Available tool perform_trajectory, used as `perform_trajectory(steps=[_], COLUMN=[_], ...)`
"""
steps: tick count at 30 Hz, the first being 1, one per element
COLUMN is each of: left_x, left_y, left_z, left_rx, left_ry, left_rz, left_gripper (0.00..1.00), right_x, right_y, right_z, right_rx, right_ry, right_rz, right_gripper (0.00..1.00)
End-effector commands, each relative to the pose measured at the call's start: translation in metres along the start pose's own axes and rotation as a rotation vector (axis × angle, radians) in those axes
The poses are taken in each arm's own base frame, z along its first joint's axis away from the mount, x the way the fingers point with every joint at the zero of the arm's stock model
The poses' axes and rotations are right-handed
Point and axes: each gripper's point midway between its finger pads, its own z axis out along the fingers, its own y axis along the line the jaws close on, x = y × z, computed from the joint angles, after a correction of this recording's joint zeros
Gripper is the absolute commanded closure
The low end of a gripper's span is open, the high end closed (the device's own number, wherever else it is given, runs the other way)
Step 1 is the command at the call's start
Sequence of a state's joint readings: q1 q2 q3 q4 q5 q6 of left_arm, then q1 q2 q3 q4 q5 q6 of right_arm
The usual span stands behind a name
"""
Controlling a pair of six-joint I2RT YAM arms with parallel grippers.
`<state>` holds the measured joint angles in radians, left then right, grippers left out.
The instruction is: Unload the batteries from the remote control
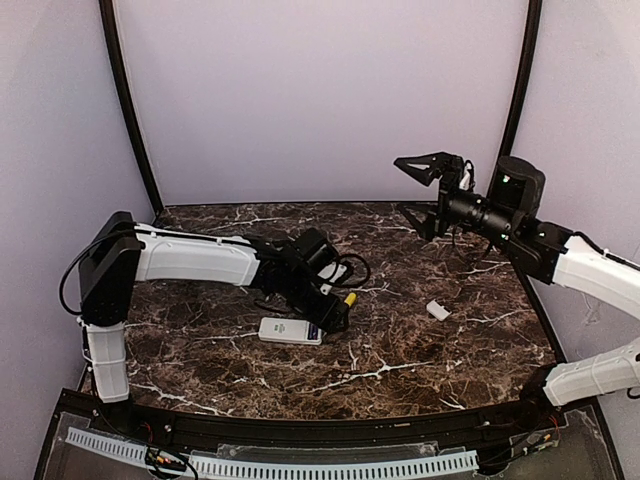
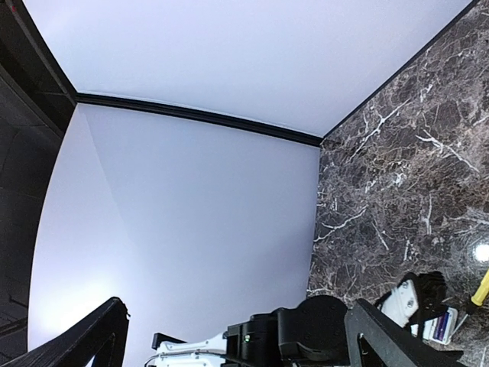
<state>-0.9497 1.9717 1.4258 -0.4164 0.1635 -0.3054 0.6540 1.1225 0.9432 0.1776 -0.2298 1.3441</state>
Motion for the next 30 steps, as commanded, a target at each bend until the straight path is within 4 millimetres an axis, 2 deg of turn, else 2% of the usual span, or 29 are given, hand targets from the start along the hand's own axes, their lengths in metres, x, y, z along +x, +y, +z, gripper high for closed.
perform_trajectory(steps=[1,8,17,23,30], left_x=[0.0,0.007,0.014,0.021,0.025], left_y=[-0.004,-0.009,-0.011,-0.004,0.002], left_z=[0.01,0.024,0.03,0.034,0.036], left_rx=[-0.02,-0.026,-0.045,-0.087,-0.132], left_ry=[0.01,0.038,0.055,0.075,0.083], left_rz=[0.002,0.026,0.056,0.07,0.087], left_gripper=[0.25,0.3,0.41,0.45,0.6], right_x=[-0.005,-0.006,-0.003,-0.007,-0.002], right_y=[0.011,0.007,-0.001,0.003,0.001], right_z=[-0.002,-0.004,0.01,0.009,0.019], right_rx=[-0.112,-0.141,-0.122,-0.156,-0.137], right_ry=[0.005,0.002,0.035,0.014,0.054], right_rz=[0.084,0.097,0.119,0.135,0.127], right_gripper=[0.01,0.01,0.01,0.01,0.01])
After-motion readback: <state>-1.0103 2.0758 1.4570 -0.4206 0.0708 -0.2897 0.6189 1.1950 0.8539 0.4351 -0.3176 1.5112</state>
